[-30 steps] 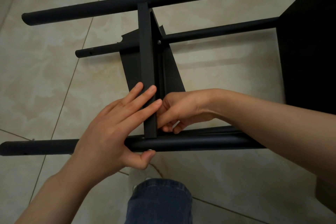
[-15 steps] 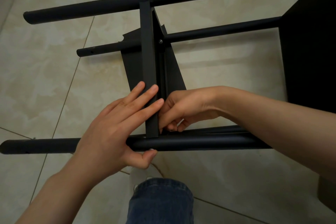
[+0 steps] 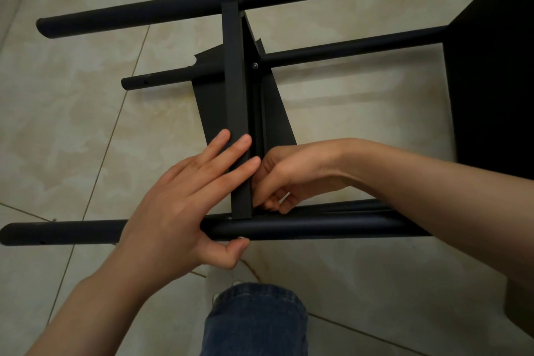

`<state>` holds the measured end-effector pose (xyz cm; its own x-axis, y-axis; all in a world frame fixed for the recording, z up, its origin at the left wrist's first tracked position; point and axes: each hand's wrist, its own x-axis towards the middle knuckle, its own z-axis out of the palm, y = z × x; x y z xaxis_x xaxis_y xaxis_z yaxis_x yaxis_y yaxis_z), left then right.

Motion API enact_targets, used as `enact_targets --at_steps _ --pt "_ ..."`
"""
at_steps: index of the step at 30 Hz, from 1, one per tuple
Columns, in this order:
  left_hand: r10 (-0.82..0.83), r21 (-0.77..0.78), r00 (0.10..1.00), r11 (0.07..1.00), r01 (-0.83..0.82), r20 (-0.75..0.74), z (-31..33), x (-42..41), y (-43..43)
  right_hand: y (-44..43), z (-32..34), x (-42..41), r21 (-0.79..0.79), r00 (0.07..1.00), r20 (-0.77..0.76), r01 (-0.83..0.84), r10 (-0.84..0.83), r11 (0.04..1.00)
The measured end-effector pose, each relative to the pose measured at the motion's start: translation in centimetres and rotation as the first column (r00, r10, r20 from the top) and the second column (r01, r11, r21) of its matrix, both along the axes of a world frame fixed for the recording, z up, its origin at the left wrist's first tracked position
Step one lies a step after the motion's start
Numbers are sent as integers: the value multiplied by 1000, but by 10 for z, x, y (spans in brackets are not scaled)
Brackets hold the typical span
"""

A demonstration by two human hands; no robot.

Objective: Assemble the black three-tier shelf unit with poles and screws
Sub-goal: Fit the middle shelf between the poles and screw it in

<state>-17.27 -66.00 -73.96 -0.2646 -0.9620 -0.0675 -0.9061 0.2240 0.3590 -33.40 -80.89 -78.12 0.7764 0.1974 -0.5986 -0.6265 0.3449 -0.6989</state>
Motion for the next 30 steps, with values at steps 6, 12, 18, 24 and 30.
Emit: enact_targets --at_steps 6,12,18,24,30 --pt "6 4 1000 1000 -6 9 1 0 0 -1 0 1 -46 1000 -6 -10 9 999" --pt "5 6 1000 1000 -5 11 2 0 0 1 -1 0 -4 999 10 39 -38 999" --pt "5 4 1000 1000 -5 3 1 0 0 2 1 0 -41 1000 -1 -19 19 999" --pt "4 -2 1000 1000 -4 -2 0 0 0 1 1 1 -43 1000 -6 -4 3 999" --pt "2 -4 1000 1000 -2 0 0 1 0 0 1 1 -46 1000 -20 -9 8 999"
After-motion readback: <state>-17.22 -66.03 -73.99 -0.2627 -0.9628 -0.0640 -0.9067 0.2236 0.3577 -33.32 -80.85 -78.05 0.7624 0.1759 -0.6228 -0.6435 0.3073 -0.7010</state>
